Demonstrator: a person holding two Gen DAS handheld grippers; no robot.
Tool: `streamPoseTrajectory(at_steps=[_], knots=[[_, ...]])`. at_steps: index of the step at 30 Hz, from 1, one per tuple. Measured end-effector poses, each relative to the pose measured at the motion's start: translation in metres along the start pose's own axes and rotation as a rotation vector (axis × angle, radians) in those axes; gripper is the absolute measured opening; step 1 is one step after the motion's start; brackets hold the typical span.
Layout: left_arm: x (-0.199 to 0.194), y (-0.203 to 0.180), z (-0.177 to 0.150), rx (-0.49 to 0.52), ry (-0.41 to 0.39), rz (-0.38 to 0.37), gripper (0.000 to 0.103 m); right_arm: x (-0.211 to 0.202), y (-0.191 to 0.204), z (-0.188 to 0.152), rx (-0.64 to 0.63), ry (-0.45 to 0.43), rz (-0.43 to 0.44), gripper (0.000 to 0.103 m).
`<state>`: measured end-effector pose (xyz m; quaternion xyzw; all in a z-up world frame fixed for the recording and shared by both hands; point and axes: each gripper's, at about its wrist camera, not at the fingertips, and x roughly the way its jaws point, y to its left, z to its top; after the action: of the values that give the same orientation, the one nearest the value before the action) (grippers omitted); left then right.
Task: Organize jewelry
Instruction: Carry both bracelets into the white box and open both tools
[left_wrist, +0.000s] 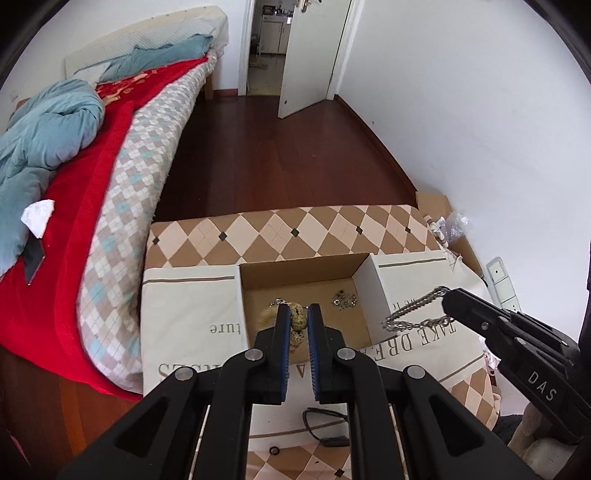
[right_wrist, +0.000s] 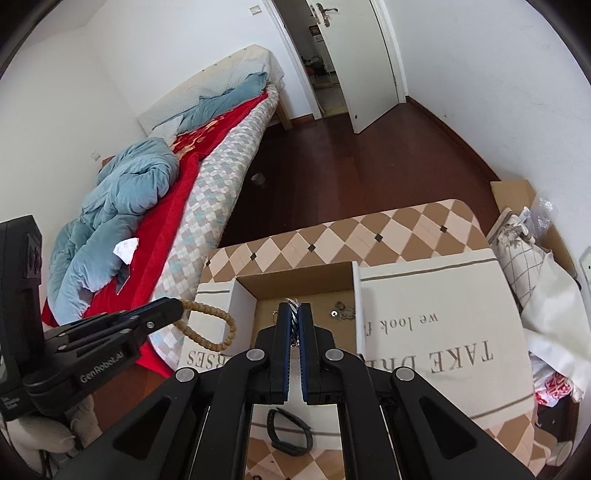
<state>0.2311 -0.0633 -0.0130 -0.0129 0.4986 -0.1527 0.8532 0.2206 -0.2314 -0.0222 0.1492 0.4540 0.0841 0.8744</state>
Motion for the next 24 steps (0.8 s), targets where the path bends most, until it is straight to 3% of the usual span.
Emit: streamPoseTrajectory(at_steps=[9, 13, 16, 17, 18, 19, 21, 22, 24], knots=[[0.062, 0.012, 0.005, -0.063, 0.149, -0.103, 0.007, 0.054, -0.001, 0.005, 0.009, 0.123, 0.032, 0.004], [0.072, 0.021, 0.005, -0.11, 0.189, -0.093, 0.012, 0.075, -0.006, 0.003, 0.038, 0.218, 0.085, 0.005], [0.071, 0.027, 0.002, -0.133, 0.186, -0.07, 0.037, 0.091, -0.018, -0.002, 0.069, 0.29, 0.059, 0.007], [0.069, 0.028, 0.002, -0.125, 0.172, -0.045, 0.057, 0.091, -0.019, -0.003, 0.06, 0.287, 0.035, 0.01], [0.063, 0.028, 0.002, -0.108, 0.142, -0.008, 0.067, 0.089, -0.021, -0.004, 0.045, 0.273, -0.001, 0.022], [0.059, 0.028, 0.001, -0.1, 0.122, 0.014, 0.067, 0.086, -0.021, -0.005, 0.033, 0.264, -0.028, 0.039], [0.052, 0.029, 0.0, -0.082, 0.091, 0.08, 0.073, 0.08, -0.02, -0.006, 0.009, 0.237, -0.082, 0.054], [0.047, 0.03, -0.001, -0.072, 0.068, 0.118, 0.078, 0.077, -0.02, -0.007, -0.014, 0.225, -0.127, 0.056], [0.039, 0.033, -0.004, -0.057, 0.025, 0.182, 0.097, 0.075, -0.018, -0.009, -0.056, 0.213, -0.224, 0.065]])
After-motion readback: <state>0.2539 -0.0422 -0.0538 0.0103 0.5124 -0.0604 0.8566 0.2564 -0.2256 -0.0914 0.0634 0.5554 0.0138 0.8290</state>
